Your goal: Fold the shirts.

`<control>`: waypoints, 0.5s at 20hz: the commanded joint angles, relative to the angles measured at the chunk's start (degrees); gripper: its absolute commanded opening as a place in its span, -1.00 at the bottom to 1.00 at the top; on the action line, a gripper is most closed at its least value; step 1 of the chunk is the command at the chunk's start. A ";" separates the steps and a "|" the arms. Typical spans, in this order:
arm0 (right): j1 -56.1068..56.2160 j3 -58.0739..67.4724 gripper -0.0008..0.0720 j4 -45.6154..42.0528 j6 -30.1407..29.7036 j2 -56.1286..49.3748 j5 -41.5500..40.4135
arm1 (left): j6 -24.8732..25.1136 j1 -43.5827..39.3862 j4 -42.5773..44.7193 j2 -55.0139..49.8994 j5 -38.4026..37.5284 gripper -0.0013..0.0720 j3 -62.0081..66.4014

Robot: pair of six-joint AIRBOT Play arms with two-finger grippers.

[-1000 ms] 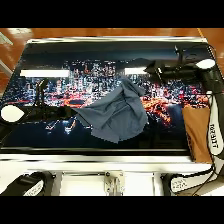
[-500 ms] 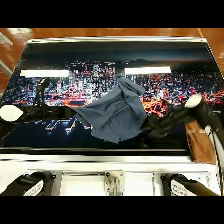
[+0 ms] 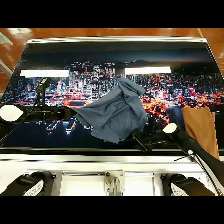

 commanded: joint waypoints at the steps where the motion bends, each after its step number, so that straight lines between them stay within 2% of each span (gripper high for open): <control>1: 5.14 -0.87 0.92 4.02 4.17 -2.49 -9.60 | 0.31 0.04 0.00 0.04 -0.02 -0.86 0.07; 8: 5.40 -0.87 0.90 8.61 4.72 -3.48 -18.34 | 0.31 0.04 0.00 0.04 -0.02 -0.86 0.07; 9: 5.40 -0.87 0.83 8.63 5.05 -3.48 -19.30 | 0.31 0.04 0.00 0.04 -0.02 -0.86 0.07; 10: 5.40 -0.87 0.64 8.66 5.66 -3.48 -20.31 | 0.28 0.04 0.00 0.04 -0.02 -0.86 0.07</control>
